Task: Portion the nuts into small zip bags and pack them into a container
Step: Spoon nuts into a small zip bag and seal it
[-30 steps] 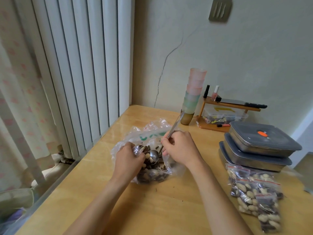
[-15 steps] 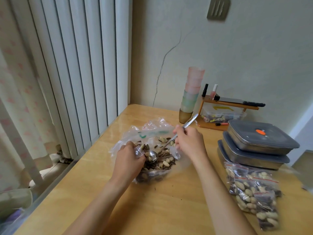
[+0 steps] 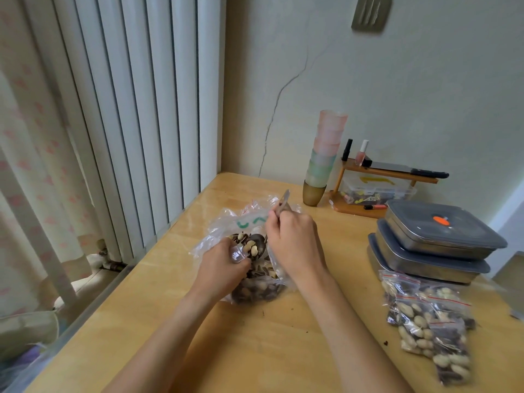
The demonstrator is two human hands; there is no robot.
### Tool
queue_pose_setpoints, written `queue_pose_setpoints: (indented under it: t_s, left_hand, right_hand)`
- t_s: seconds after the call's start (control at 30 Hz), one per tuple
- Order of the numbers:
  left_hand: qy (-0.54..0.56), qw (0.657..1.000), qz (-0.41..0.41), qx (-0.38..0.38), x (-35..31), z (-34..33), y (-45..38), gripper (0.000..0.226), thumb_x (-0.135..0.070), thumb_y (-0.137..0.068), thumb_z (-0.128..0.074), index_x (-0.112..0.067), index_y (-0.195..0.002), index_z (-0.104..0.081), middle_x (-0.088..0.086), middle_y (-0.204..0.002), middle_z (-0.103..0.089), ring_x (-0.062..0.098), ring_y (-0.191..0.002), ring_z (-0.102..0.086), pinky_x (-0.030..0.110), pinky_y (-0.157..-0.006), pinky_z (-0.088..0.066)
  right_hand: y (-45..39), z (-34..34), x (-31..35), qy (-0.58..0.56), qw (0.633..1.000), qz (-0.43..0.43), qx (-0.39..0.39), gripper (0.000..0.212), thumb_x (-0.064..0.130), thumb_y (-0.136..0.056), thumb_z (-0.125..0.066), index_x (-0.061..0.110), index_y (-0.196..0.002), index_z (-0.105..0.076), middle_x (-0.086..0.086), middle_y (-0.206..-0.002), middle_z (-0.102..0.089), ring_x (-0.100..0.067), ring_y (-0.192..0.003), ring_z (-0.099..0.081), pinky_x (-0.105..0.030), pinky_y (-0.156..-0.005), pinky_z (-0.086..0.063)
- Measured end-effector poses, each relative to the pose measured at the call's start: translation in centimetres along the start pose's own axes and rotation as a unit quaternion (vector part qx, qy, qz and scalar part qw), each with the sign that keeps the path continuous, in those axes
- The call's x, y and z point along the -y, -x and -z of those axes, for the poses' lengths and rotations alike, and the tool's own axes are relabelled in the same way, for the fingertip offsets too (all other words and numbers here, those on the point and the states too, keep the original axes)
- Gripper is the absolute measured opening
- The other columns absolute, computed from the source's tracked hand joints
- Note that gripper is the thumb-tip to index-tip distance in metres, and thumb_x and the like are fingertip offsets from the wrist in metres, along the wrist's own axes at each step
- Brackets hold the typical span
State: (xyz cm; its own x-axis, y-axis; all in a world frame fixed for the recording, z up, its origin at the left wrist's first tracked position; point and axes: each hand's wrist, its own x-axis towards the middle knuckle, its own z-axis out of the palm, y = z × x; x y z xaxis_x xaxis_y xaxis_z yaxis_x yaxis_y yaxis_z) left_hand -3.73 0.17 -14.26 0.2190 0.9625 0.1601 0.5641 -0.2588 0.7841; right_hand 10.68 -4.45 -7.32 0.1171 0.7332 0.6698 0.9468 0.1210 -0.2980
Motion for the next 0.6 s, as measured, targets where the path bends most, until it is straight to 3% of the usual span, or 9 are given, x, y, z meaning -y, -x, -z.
queue_pose_setpoints:
  t_s: [0.1, 0.2, 0.3, 0.43, 0.6]
  left_hand:
    - [0.025, 1.0, 0.005, 0.003, -0.1, 0.2, 0.0, 0.018, -0.028, -0.085, -0.068, -0.018, -0.095, -0.058, 0.001, -0.087, -0.069, 0.02, -0.076, -0.071, 0.044, -0.072, -0.056]
    - [0.032, 0.999, -0.011, 0.006, -0.2, 0.2, 0.1, 0.019, -0.028, -0.086, -0.069, -0.019, -0.098, -0.057, -0.002, -0.093, -0.068, 0.018, -0.08, -0.07, 0.041, -0.074, -0.056]
    - [0.012, 0.999, -0.045, -0.006, -0.4, 0.2, 0.1, 0.022, -0.028, -0.087, -0.071, -0.017, -0.102, -0.059, -0.003, -0.1, -0.068, 0.017, -0.091, -0.065, 0.037, -0.078, -0.053]
    - [0.008, 0.997, -0.081, 0.009, -0.1, 0.2, -0.1, 0.024, -0.032, -0.086, -0.073, -0.021, -0.101, -0.058, -0.007, -0.107, -0.068, 0.013, -0.105, -0.061, 0.034, -0.084, -0.051]
    - [0.014, 0.993, -0.114, 0.002, 0.0, 0.0, -0.3, 0.025, -0.035, -0.085, -0.076, -0.024, -0.096, -0.057, -0.01, -0.104, -0.065, 0.008, -0.103, -0.058, 0.017, -0.076, -0.043]
  right_hand:
    - [-0.1, -0.1, -0.7, -0.046, 0.997, -0.058, 0.025, 0.037, 0.023, -0.107, -0.045, 0.011, -0.076, -0.06, 0.001, -0.061, -0.058, -0.015, -0.052, -0.057, -0.031, -0.053, -0.042]
    - [-0.1, 0.2, -1.6, -0.075, 0.988, -0.134, 0.017, 0.04, 0.024, -0.107, -0.041, 0.008, -0.079, -0.066, -0.002, -0.067, -0.069, -0.014, -0.058, -0.069, -0.034, -0.061, -0.059]
    - [-0.2, 0.7, -2.6, -0.123, 0.963, -0.239, 0.013, 0.039, 0.021, -0.108, -0.042, 0.008, -0.082, -0.067, 0.002, -0.065, -0.071, -0.006, -0.053, -0.07, -0.027, -0.063, -0.06]
    - [-0.2, 1.1, -4.5, -0.22, 0.903, -0.368, 0.031, 0.032, 0.016, -0.103, -0.046, 0.006, -0.086, -0.071, -0.001, -0.064, -0.075, -0.016, -0.056, -0.074, -0.037, -0.072, -0.064]
    - [-0.3, 1.7, -5.2, -0.249, 0.871, -0.423, 0.012, 0.028, 0.015, -0.1, -0.048, 0.007, -0.093, -0.074, -0.003, -0.064, -0.075, -0.023, -0.06, -0.075, -0.031, -0.062, -0.063]
